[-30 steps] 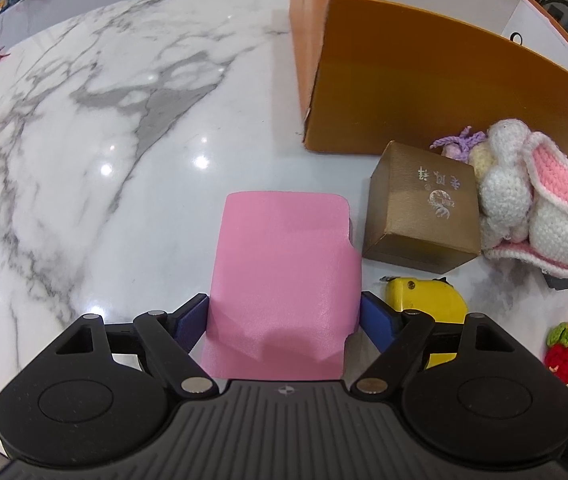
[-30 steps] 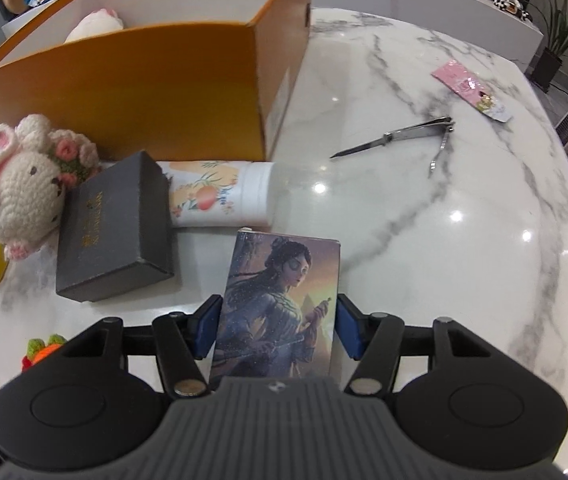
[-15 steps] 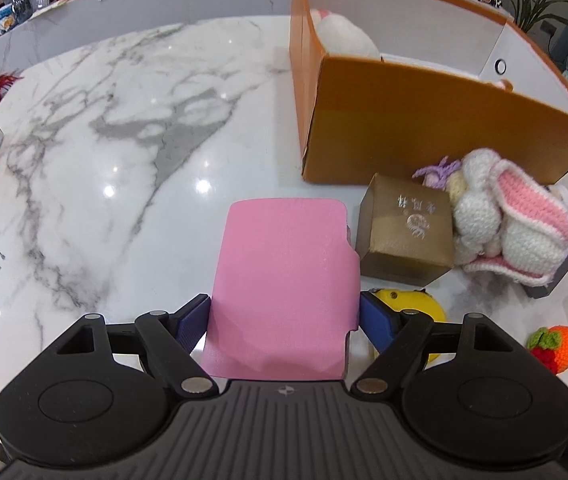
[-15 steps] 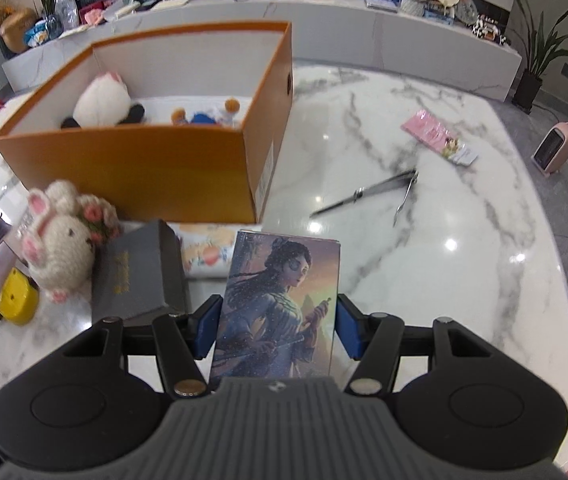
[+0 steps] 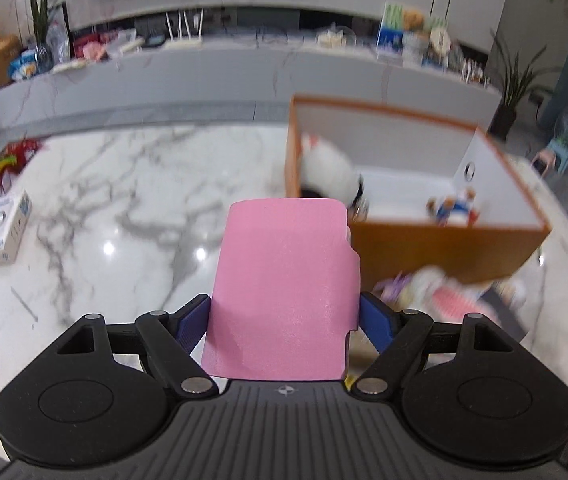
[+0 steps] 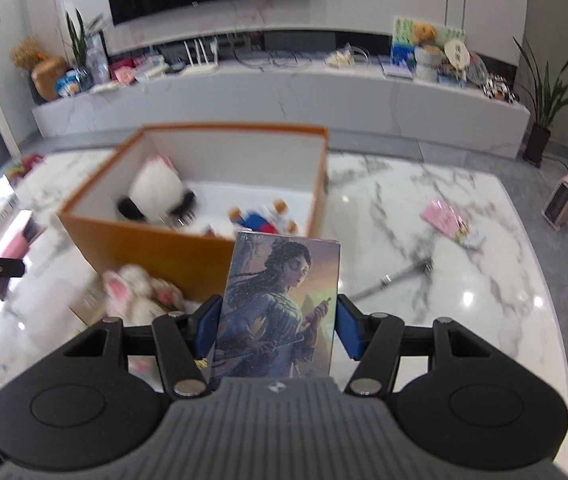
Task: Organize objects
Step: 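Release the pink notebook into the orange box while the right carries the book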
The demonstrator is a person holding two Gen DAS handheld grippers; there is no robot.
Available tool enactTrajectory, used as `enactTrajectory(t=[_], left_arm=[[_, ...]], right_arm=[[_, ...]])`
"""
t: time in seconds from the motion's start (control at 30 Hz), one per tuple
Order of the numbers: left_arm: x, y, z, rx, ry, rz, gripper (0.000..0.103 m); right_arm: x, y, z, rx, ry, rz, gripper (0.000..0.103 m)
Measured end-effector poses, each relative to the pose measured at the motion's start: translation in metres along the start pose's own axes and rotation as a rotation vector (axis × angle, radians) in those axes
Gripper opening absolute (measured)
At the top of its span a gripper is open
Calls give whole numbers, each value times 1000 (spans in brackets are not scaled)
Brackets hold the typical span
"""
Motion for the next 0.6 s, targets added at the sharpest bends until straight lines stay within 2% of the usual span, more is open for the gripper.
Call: enactTrajectory(t=[0.13,0.27,0.4,0.6], left_arm=[[-3,-15,26,-12,-79,-18,92],[10,-31,49,-25,-140,-31,92],[37,-41,62,-38,-163,-25,92],[81,-52,66,-26,-139,-9,92]], right_arm=[[-4,17,22,40,-57,44,62],[-1,30,51,100,-130,69,62],[12,36,82,156,-205,56,62],[64,39,94,275,-206,98,62]])
Point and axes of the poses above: each gripper's, at about its wrist camera, not at the fingertips, and x roughly the way its jaws point, y to its left, z to its top, the point moved 7 cm from there along x, roughly the way its jaws point, and after that the axes turned 7 degrees about -z, right-handed, at the moved point
